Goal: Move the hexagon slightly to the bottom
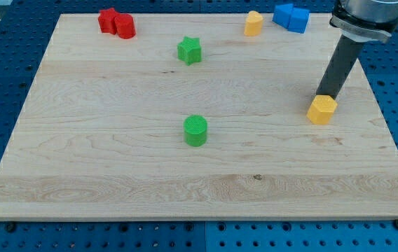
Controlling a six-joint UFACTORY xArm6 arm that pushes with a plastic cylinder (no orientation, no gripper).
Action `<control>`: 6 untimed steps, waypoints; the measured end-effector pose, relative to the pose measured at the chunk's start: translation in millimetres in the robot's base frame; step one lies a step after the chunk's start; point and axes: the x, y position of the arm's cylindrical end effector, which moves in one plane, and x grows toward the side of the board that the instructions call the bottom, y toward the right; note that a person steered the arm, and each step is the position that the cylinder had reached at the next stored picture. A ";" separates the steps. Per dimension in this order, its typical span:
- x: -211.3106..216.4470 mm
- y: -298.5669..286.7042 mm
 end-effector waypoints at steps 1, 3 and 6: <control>8.8 -0.1; 21.8 -5.0; 59.0 -27.0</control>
